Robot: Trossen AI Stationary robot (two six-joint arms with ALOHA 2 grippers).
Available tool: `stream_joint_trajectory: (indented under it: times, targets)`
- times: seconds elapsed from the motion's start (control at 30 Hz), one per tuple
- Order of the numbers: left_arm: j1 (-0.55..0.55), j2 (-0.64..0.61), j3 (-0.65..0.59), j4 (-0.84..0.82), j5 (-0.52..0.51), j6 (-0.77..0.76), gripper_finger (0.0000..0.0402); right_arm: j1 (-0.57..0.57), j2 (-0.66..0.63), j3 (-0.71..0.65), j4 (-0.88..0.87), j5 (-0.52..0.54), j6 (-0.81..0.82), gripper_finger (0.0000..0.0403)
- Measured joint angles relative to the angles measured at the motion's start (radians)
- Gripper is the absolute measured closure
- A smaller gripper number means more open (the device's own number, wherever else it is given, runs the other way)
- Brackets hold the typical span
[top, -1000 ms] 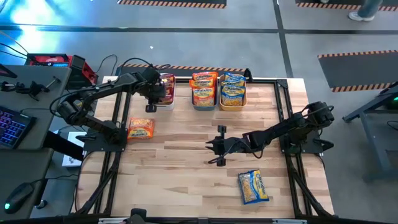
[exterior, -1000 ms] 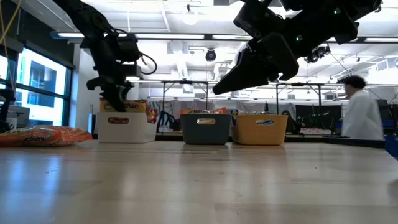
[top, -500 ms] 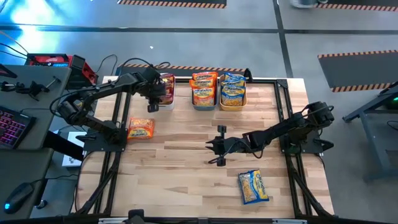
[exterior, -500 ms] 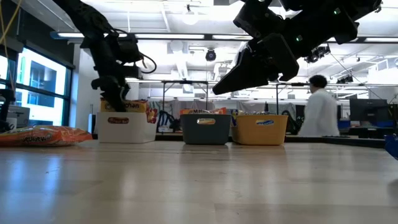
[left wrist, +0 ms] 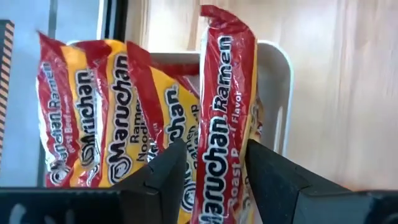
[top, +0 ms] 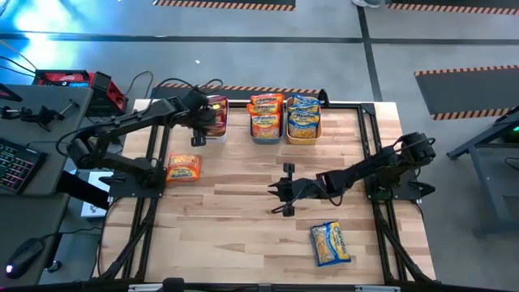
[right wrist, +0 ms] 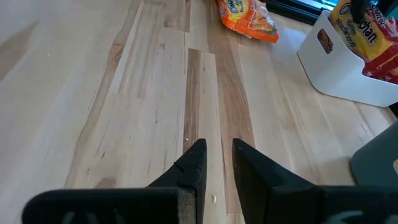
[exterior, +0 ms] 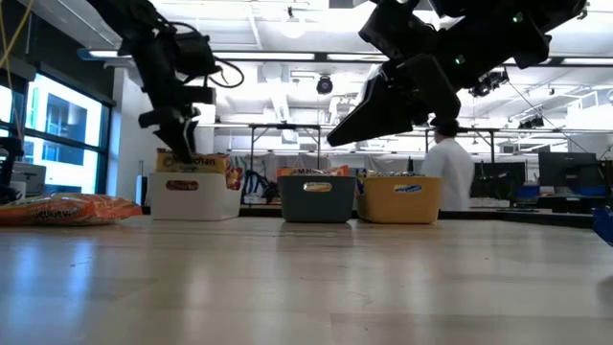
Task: Sort Maruchan noodles
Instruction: Put the red noodle pack into the white bin
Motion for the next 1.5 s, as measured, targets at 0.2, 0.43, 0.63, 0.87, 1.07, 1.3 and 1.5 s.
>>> stream_joint_trajectory:
  times: [0.2,0.43,0.63,0.87,1.07,1.3,1.5]
  targets:
    - [-0.007,-0.008,0.001,-0.026,-0.019,-0.088,0.0252,-0.01,0.0,0.0,0.0,-0.004,0.003,0.0346]
    - [-0.03,-0.093,0.043,0.02,0.047,-0.208,0.0298,-0.01,0.0,0.0,0.0,-0.007,0.002,0.0346]
    - [-0.039,-0.169,-0.083,0.11,-0.003,-0.48,0.0358,-0.01,0.0,0.0,-0.012,-0.009,-0.005,0.0346]
    - [-0.117,-0.274,-0.378,0.548,-0.204,-0.694,0.0398,-0.018,0.0,0.0,-0.016,-0.011,-0.027,0.0346]
    - [-0.173,-0.278,-0.568,0.898,-0.369,-0.723,0.0401,-0.055,0.0,0.0,-0.016,-0.011,-0.027,0.0346]
    - [-0.161,-0.26,-0.665,1.063,-0.484,-0.709,0.0401,-0.094,0.0,0.0,-0.017,-0.063,-0.026,0.0346]
    - [-0.12,-0.252,-0.69,1.113,-0.483,-0.699,0.0401,-0.116,0.0,0.0,-0.017,-0.072,-0.027,0.0346]
